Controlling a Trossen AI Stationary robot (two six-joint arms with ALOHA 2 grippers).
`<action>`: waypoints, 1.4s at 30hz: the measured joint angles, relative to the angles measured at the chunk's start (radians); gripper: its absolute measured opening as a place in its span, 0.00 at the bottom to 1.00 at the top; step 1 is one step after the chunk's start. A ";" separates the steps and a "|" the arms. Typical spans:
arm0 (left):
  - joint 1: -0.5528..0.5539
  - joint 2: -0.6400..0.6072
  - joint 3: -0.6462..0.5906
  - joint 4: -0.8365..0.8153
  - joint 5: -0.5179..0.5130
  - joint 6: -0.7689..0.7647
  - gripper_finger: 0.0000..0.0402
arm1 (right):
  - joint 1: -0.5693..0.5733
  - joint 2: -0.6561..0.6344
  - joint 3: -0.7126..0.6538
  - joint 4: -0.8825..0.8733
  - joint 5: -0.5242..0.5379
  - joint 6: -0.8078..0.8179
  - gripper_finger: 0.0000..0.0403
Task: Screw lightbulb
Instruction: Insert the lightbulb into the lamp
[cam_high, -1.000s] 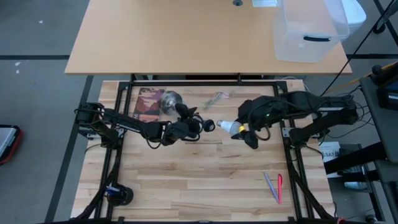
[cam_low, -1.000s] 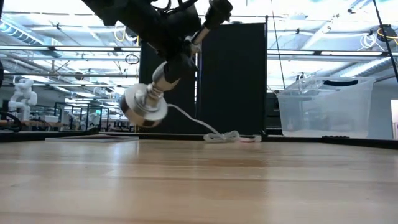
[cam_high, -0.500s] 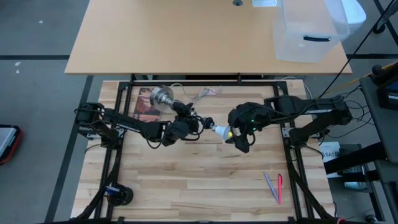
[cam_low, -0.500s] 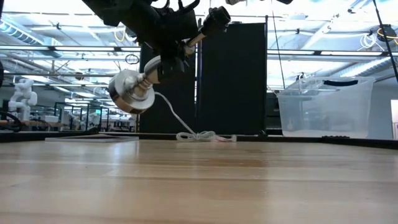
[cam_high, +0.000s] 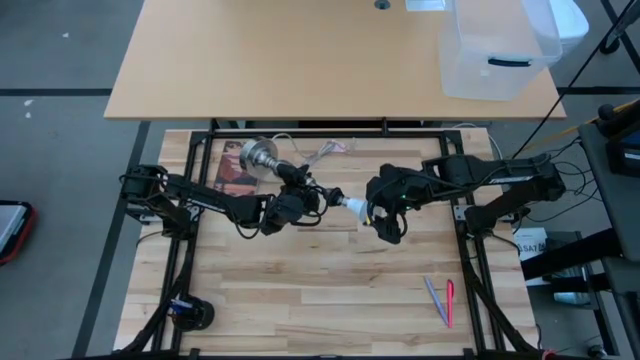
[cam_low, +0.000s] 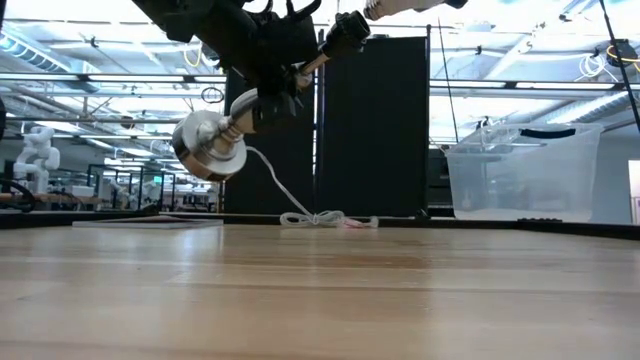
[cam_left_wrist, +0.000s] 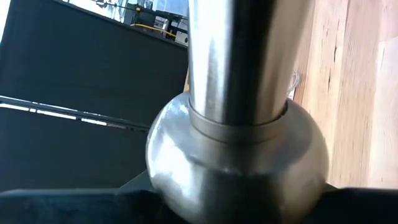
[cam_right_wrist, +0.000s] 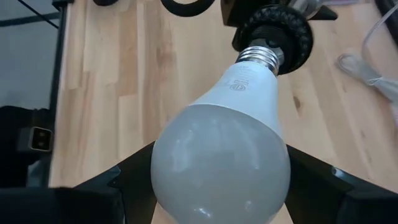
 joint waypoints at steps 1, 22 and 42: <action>0.000 0.000 0.000 0.000 0.000 0.004 0.33 | 0.000 0.000 0.000 0.001 0.006 -0.009 0.66; 0.000 -0.001 0.000 0.002 -0.052 0.075 0.33 | 0.014 0.074 0.000 0.008 0.112 -0.069 0.66; -0.002 -0.001 0.000 0.006 -0.094 0.145 0.33 | 0.027 0.108 -0.002 0.045 0.161 -0.019 0.66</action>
